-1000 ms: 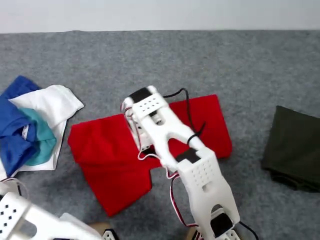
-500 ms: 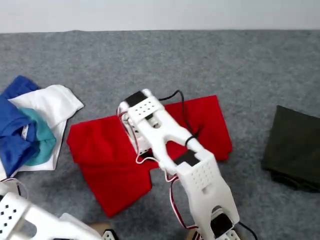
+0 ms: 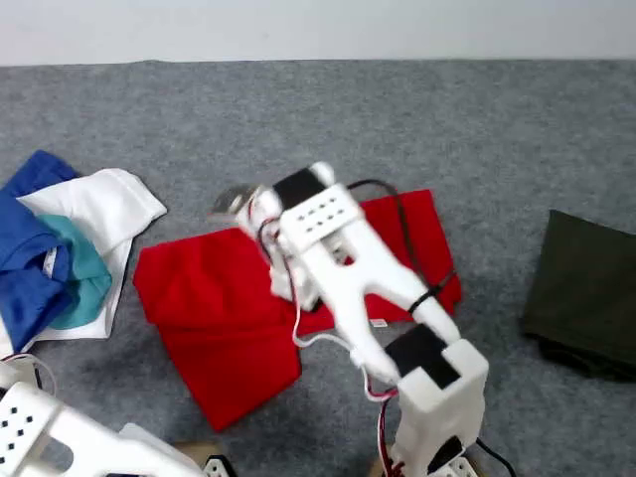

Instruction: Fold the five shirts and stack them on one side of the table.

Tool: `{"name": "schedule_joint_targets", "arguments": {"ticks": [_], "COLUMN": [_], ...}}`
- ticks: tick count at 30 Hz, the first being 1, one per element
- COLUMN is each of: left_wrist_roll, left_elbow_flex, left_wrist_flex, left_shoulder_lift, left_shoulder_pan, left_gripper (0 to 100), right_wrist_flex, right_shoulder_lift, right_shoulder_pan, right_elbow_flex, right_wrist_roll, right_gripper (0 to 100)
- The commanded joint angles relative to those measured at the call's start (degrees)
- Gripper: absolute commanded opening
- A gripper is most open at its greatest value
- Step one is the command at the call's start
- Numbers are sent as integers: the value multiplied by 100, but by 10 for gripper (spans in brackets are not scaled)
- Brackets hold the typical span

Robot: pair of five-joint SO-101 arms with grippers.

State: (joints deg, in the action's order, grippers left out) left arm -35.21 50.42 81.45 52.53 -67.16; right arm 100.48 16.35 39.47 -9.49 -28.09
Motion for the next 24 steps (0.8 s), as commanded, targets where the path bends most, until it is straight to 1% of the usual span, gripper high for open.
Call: {"name": "schedule_joint_targets", "arguments": {"ticks": [1, 5, 7, 12, 15, 19, 24], "left_wrist_roll": [-18, -18, -35, -35, -35, -35, -35], "left_elbow_flex": [-13, -13, -13, -13, -13, -13, -13], "left_wrist_flex": [-114, -132, -141, -123, -105, -105, -105], "left_shoulder_lift": [26, 18, 18, 18, 18, 18, 18], "left_shoulder_pan": [9, 9, 9, 9, 9, 0, 0], "left_gripper": [9, 9, 10, 11, 11, 11, 11], "right_wrist_flex": [171, -338, -549, -919, -1138, -1437, -1754], "right_shoulder_lift": [-356, -409, -409, -409, -365, -303, 330], "right_shoulder_pan": [514, 1235, 1596, 2404, 2747, 3046, 3073], "right_elbow_flex": [316, 826, 1002, 1292, 1284, 1310, 1354], "right_wrist_roll": [-237, -308, -422, -457, -475, -440, -440], "right_gripper": [9, 19, 52, 188, 197, 197, 195]}}
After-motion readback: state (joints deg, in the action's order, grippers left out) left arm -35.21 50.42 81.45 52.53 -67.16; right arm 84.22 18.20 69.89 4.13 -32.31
